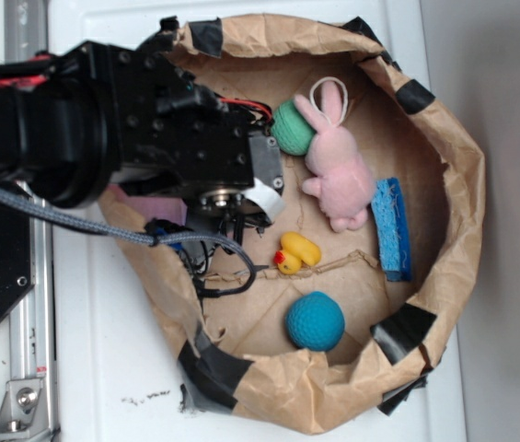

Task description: Grab the yellow duck.

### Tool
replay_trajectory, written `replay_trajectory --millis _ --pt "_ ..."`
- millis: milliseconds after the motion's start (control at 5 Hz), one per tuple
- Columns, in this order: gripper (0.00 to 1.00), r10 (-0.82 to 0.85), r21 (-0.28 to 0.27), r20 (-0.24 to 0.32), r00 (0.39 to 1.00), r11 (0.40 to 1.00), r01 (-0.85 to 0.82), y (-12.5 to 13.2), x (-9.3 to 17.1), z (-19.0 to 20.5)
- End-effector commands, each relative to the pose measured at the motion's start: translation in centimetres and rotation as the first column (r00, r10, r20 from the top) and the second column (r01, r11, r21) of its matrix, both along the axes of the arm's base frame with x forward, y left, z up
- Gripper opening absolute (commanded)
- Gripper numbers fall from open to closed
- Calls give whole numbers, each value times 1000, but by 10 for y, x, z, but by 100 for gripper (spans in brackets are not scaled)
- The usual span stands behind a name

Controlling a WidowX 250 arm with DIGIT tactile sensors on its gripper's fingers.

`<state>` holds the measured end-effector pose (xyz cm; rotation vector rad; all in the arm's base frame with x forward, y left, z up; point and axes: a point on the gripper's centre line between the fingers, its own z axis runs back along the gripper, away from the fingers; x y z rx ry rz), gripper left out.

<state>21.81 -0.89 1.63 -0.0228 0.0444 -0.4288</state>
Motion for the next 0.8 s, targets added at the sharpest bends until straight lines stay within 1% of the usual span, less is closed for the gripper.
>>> replay_trajectory --millis 0,200,400,600 --pt "100 10 -32 100 995 999 -7 -3 12 26" --pt "100 33 -82 145 989 996 -21 -7 18 41" --pt "100 43 -111 182 982 994 -23 -12 25 50" --pt "100 39 -124 188 981 992 -16 -15 33 48"
